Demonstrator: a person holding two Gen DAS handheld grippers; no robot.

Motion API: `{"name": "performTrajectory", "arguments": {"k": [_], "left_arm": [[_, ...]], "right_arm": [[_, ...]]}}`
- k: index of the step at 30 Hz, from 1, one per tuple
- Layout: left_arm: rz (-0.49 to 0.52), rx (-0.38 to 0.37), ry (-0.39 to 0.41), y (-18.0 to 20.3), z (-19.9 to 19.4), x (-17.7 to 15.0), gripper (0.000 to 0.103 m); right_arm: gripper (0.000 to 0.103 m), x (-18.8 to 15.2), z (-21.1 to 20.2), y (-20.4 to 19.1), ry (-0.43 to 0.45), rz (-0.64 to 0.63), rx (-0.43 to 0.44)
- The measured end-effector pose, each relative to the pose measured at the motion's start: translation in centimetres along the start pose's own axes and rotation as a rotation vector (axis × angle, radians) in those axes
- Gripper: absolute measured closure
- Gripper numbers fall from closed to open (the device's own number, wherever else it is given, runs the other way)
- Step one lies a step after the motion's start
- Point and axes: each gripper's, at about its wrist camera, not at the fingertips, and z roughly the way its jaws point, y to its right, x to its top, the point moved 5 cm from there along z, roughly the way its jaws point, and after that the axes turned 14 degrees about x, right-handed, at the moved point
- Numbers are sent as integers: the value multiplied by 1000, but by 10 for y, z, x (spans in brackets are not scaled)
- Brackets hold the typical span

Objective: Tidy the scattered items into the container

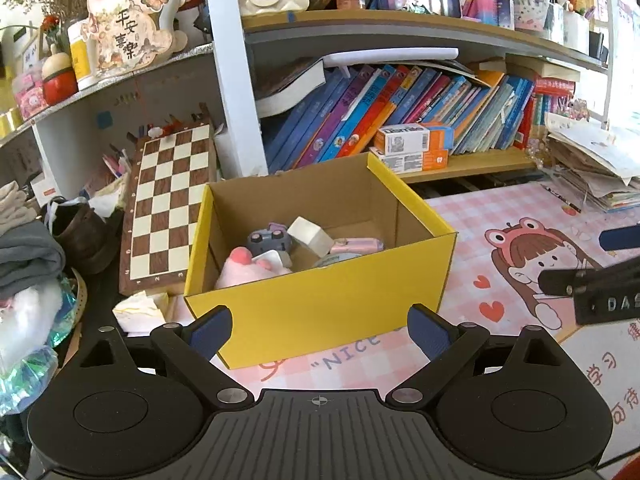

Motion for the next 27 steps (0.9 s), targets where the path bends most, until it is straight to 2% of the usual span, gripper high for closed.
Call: {"name": "performTrajectory", "arguments": {"k": [12, 27], "left_arm": [[-1, -24, -66, 14, 2, -16, 6], [23, -32, -62, 21, 1, -20, 6]], "right_arm": [[5, -11, -5, -2, 33, 69, -30], [3, -16, -4, -7, 17, 62, -47]]}}
